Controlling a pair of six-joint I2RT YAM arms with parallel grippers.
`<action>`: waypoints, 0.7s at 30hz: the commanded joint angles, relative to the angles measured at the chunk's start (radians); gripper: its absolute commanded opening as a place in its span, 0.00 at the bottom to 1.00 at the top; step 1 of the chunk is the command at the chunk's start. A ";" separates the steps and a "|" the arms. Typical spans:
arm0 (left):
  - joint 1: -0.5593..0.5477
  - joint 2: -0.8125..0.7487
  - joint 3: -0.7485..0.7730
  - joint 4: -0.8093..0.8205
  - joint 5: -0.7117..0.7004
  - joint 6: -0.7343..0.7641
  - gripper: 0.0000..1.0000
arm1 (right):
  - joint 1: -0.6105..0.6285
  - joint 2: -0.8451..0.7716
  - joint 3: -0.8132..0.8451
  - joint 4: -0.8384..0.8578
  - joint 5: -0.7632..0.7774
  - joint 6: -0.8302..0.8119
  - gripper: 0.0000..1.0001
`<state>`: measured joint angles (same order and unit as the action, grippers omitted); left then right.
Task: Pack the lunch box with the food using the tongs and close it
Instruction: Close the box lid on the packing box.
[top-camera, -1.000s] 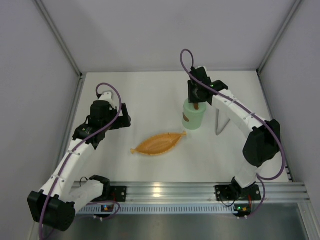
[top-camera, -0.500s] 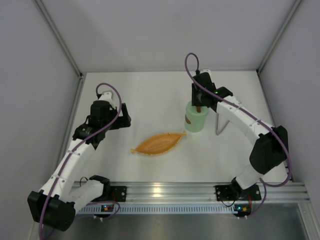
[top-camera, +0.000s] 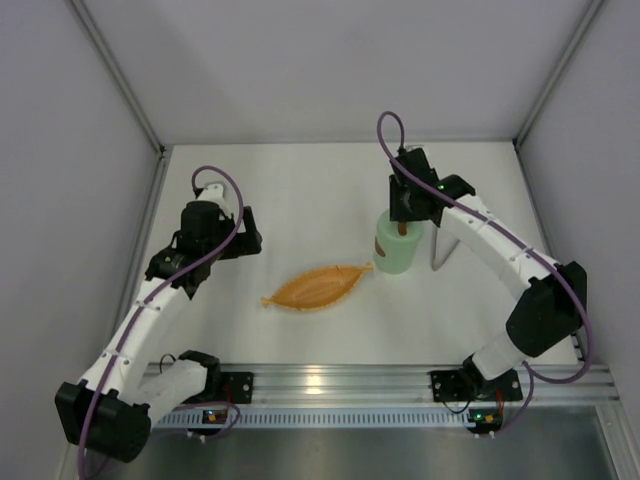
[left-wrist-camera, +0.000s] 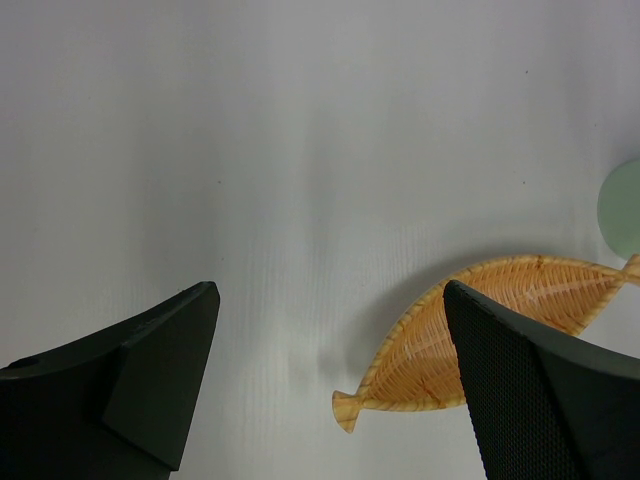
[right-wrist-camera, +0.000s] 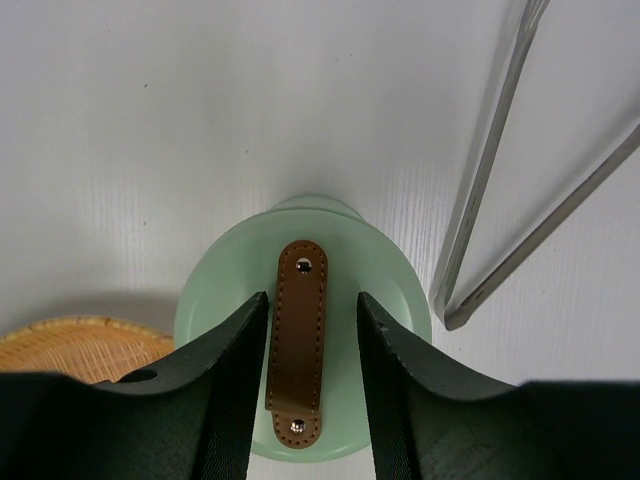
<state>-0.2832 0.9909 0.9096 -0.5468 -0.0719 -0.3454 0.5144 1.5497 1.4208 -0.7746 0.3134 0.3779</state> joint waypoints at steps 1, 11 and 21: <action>-0.004 -0.005 0.015 0.010 -0.012 0.000 0.99 | 0.004 -0.055 0.012 -0.132 0.009 0.010 0.40; -0.004 -0.006 0.017 0.010 -0.008 -0.001 0.99 | 0.055 -0.138 -0.016 -0.152 0.007 0.029 0.40; -0.004 -0.008 0.017 0.011 -0.006 0.000 0.99 | 0.098 -0.148 -0.063 -0.164 0.024 0.053 0.40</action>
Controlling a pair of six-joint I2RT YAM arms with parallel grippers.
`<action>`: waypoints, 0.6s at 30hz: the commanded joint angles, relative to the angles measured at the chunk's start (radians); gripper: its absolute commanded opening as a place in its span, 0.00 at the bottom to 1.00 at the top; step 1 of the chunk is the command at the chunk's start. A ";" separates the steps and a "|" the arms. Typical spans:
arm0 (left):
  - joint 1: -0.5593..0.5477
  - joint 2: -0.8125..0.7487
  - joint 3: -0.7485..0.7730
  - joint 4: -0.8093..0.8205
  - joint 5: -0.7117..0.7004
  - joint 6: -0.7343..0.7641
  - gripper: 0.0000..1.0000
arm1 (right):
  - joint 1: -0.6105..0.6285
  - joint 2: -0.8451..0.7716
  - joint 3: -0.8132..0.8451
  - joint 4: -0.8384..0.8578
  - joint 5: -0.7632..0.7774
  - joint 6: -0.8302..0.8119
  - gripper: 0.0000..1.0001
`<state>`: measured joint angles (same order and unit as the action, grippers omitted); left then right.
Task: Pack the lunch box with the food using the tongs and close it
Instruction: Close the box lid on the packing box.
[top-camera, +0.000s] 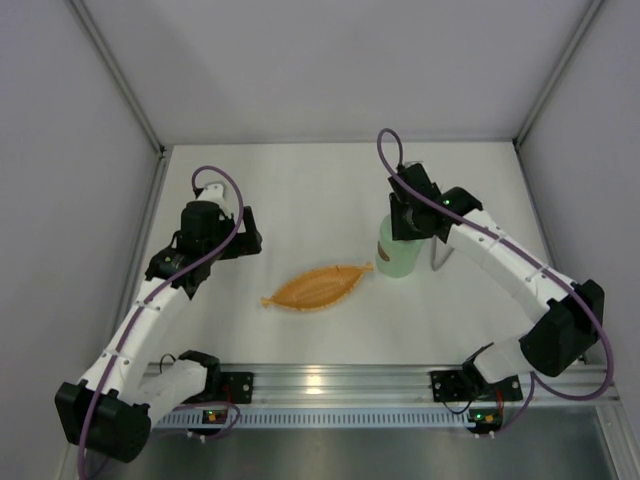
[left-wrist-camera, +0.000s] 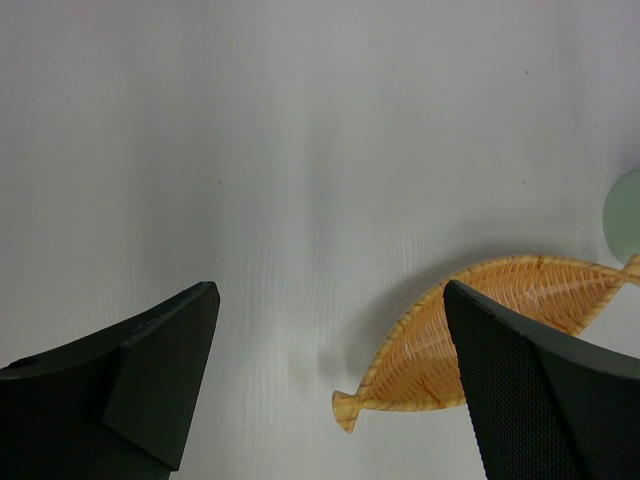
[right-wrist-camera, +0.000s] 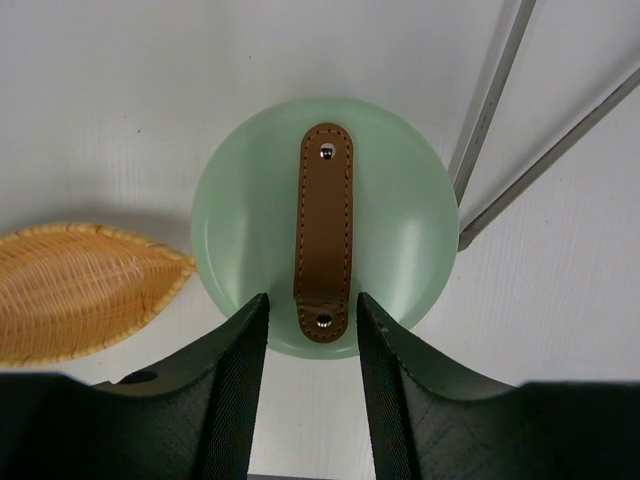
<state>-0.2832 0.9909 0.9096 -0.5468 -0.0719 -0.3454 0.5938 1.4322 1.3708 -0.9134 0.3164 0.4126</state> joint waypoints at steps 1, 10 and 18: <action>-0.002 -0.008 0.017 0.010 -0.006 0.002 0.99 | 0.018 -0.029 -0.021 -0.024 0.026 0.025 0.40; -0.004 -0.011 0.017 0.010 -0.009 0.002 0.99 | 0.018 0.007 -0.096 0.010 0.009 0.028 0.40; -0.004 -0.008 0.015 0.010 -0.012 0.000 0.99 | 0.018 0.013 -0.234 0.076 -0.022 0.037 0.41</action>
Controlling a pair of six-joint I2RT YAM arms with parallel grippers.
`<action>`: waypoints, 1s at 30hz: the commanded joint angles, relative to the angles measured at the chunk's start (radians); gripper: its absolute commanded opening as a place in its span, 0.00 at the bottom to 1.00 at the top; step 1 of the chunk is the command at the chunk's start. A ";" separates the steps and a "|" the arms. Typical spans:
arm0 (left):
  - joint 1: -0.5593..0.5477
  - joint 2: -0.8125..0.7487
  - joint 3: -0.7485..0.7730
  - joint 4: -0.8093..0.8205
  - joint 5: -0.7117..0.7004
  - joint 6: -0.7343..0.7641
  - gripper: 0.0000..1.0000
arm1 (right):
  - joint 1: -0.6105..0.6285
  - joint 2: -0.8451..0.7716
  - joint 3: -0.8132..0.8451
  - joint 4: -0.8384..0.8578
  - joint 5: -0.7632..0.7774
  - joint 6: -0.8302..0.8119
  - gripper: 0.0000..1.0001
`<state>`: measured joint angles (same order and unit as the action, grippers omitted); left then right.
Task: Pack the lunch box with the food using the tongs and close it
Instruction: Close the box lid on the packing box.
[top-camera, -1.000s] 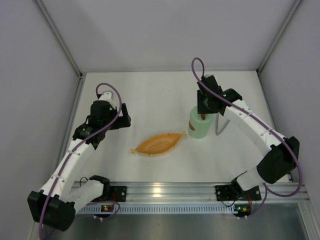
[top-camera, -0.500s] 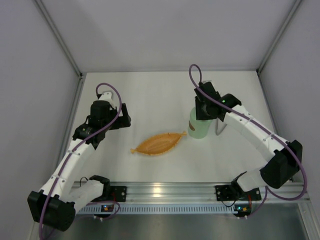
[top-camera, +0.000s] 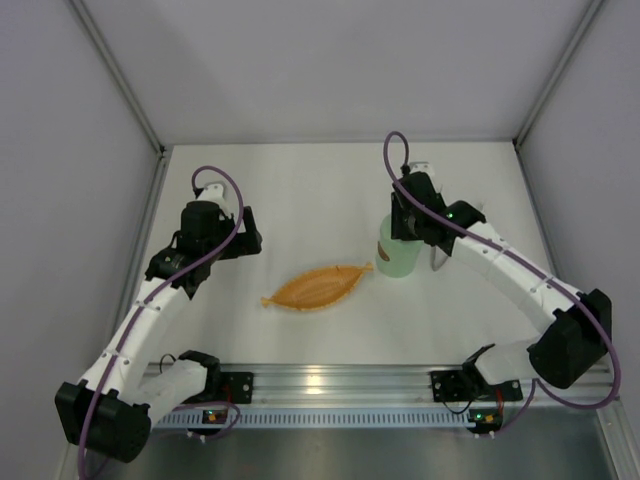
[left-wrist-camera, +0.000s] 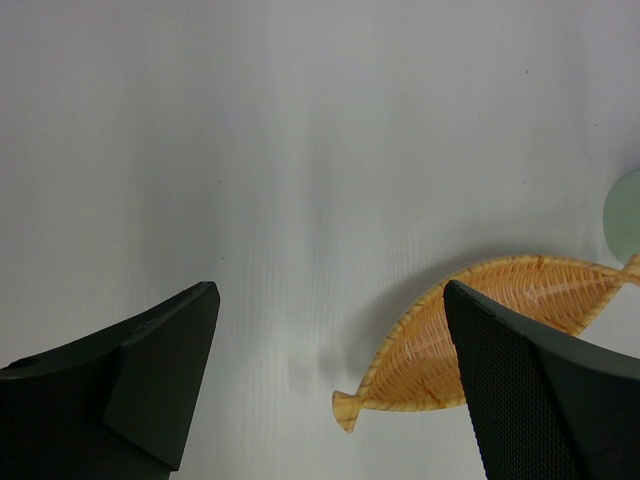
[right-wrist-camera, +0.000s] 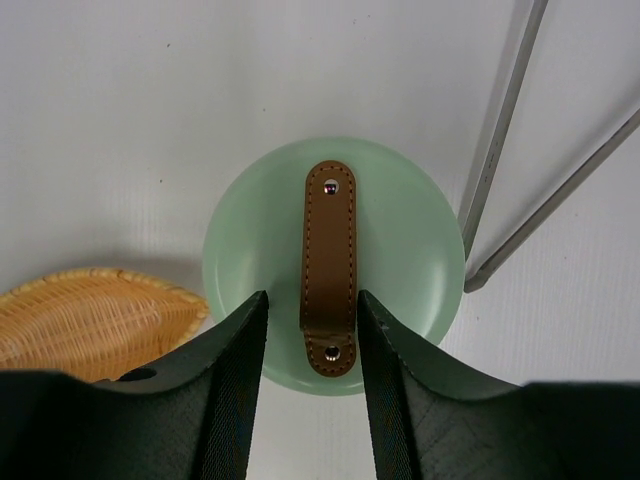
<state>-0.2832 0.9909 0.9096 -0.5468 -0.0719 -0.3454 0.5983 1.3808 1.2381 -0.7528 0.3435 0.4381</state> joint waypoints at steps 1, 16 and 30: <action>-0.004 -0.006 0.017 0.010 -0.012 0.000 0.99 | 0.014 0.069 -0.120 -0.074 -0.051 0.011 0.41; -0.004 -0.003 0.015 0.008 -0.020 0.002 0.99 | 0.014 0.024 -0.071 -0.100 -0.011 0.021 0.41; -0.004 -0.005 0.018 0.008 -0.029 0.002 0.99 | 0.008 -0.031 0.191 -0.134 0.107 0.007 0.48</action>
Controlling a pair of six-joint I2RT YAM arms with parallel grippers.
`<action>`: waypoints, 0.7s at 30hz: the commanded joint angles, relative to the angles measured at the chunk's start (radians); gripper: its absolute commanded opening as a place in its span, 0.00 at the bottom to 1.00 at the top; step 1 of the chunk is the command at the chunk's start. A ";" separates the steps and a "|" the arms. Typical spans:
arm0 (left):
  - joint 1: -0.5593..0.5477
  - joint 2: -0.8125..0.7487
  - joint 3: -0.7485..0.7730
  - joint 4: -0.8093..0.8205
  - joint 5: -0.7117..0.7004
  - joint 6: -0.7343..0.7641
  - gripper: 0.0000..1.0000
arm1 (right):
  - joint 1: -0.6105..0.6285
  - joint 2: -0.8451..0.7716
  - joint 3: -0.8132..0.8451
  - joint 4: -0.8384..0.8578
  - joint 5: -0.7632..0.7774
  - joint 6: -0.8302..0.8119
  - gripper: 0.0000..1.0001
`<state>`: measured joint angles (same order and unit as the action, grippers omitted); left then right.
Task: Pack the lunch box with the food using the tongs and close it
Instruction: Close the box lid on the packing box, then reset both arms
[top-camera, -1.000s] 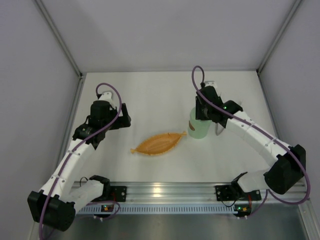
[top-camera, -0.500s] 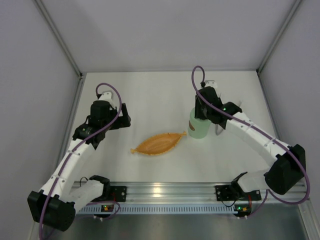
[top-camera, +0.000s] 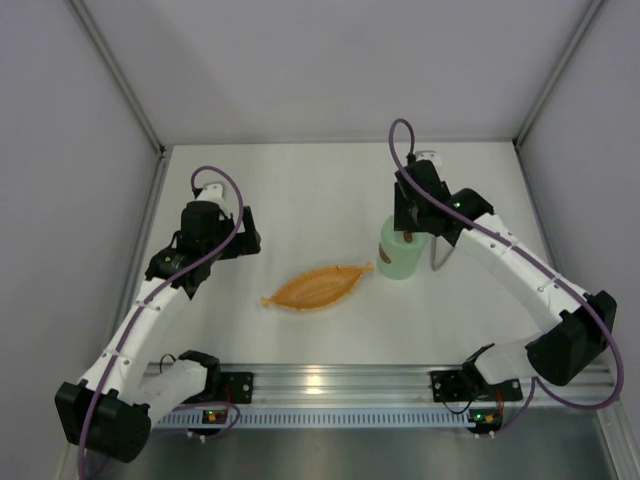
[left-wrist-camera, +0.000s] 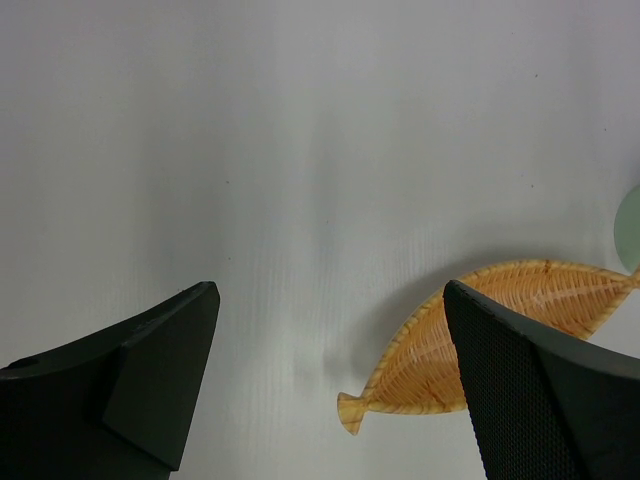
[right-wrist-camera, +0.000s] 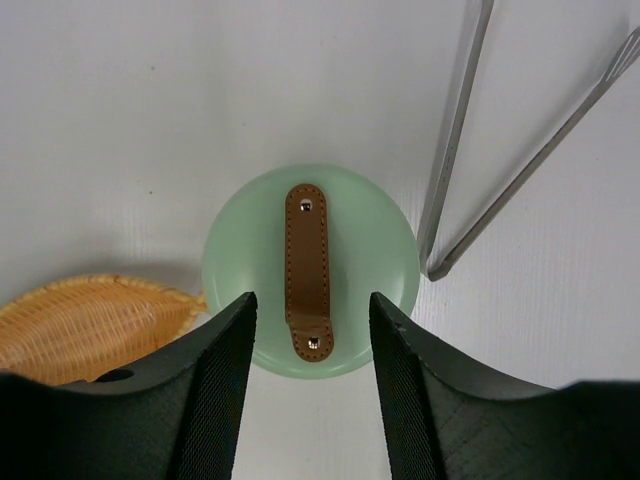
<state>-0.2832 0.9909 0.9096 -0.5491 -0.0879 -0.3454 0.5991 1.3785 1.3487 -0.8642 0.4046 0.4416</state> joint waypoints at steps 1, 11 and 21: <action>-0.004 -0.005 0.018 0.011 -0.015 0.002 0.99 | 0.007 -0.033 0.090 -0.015 0.046 0.000 0.49; -0.004 0.006 0.025 0.015 -0.024 -0.003 0.99 | 0.002 -0.265 0.072 0.191 0.005 -0.044 0.86; -0.005 0.015 0.054 0.032 0.011 -0.009 0.99 | 0.001 -0.485 -0.088 0.271 0.043 -0.050 1.00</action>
<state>-0.2832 1.0004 0.9146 -0.5488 -0.0940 -0.3458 0.5991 0.9077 1.3159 -0.6533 0.4110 0.4007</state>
